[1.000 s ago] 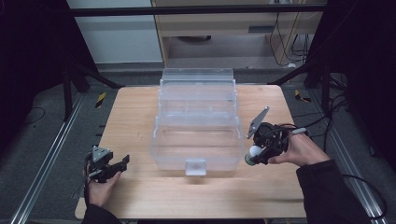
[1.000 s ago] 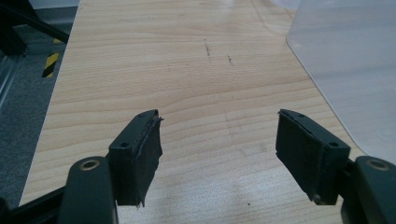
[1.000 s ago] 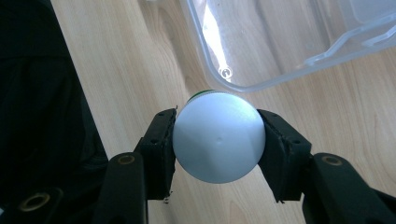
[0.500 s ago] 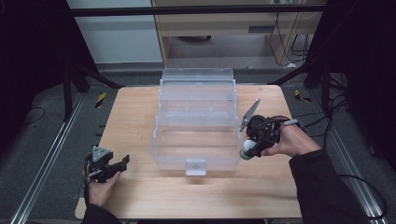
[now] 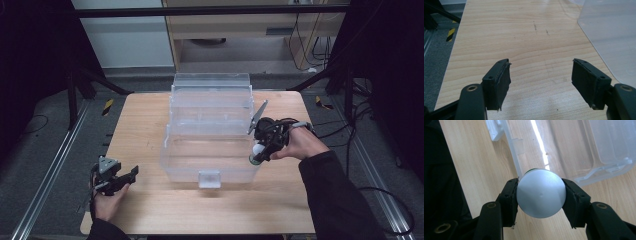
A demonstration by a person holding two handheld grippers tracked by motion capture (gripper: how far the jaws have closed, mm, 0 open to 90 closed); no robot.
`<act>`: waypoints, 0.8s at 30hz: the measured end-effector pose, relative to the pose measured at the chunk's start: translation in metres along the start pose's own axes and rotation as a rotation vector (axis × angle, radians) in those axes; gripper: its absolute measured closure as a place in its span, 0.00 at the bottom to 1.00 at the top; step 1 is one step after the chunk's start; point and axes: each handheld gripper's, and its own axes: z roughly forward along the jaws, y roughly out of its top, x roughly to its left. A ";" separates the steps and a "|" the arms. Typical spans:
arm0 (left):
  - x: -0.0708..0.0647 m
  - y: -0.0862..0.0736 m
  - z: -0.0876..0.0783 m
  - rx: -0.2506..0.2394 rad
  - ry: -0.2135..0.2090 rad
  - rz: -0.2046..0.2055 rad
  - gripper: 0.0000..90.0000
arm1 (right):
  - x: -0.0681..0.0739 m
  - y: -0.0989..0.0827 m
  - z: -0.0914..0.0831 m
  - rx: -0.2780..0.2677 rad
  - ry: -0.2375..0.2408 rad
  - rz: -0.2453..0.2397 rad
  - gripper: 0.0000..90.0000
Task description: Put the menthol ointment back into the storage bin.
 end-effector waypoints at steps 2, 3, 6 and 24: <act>0.000 0.000 0.000 0.000 0.000 0.001 0.34 | -0.002 0.002 0.004 -0.002 0.001 0.003 0.56; 0.000 0.000 0.000 0.001 -0.001 0.001 0.34 | -0.003 0.003 0.006 0.000 0.000 0.000 0.56; 0.000 0.000 0.000 0.002 -0.001 0.002 0.34 | -0.007 0.006 0.011 0.003 0.002 0.001 0.56; 0.000 0.000 0.000 0.001 -0.001 0.003 0.34 | -0.013 0.005 0.041 0.018 -0.006 0.015 0.56</act>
